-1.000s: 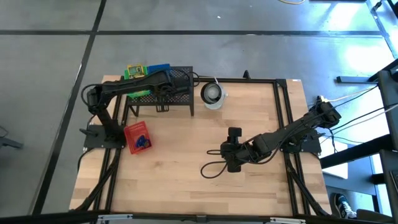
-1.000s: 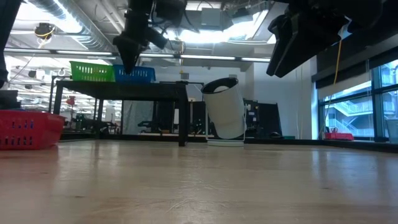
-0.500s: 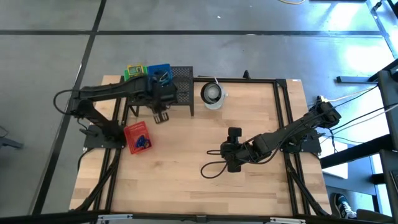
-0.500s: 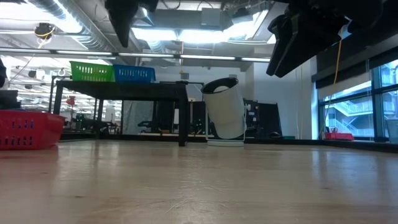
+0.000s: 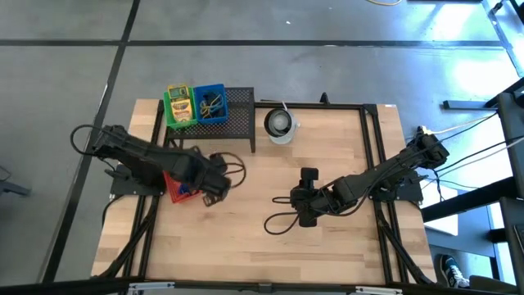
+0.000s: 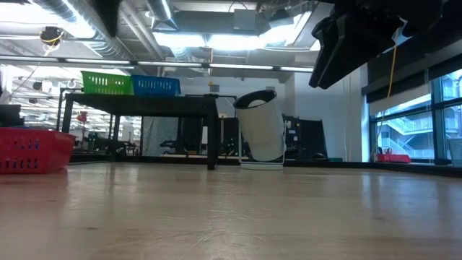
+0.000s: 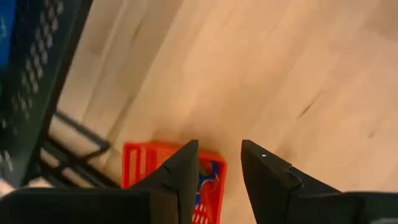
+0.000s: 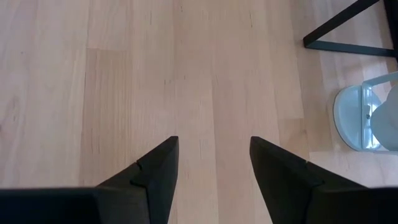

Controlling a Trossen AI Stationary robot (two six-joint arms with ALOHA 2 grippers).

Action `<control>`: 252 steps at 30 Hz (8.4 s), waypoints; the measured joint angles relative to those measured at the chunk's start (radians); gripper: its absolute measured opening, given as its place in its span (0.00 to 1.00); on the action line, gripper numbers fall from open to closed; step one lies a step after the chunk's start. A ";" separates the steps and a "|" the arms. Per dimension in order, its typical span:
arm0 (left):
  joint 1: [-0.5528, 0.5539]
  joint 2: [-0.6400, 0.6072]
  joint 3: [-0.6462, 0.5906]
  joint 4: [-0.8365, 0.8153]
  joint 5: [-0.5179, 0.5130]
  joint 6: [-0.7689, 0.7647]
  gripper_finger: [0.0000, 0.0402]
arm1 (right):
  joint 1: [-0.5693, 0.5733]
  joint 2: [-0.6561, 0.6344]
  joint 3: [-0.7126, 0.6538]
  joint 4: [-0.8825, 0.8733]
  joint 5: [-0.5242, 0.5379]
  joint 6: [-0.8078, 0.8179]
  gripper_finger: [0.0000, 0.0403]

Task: Pick & Place Office Desk Supplies
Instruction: Put the red bin with spring keychains on the shelf, then return to Home Position

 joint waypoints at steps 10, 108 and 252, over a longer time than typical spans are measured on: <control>-0.142 0.000 -0.387 0.133 0.280 -0.169 0.28 | 0.000 0.000 0.000 0.042 -0.003 -0.032 0.50; 0.555 0.125 -0.002 0.549 -0.013 0.994 0.01 | 0.024 -0.084 0.000 -0.019 -0.026 0.056 0.50; 0.022 -1.265 -1.576 1.835 -0.260 0.597 0.30 | -0.002 -1.396 -0.913 0.435 0.021 -0.038 0.50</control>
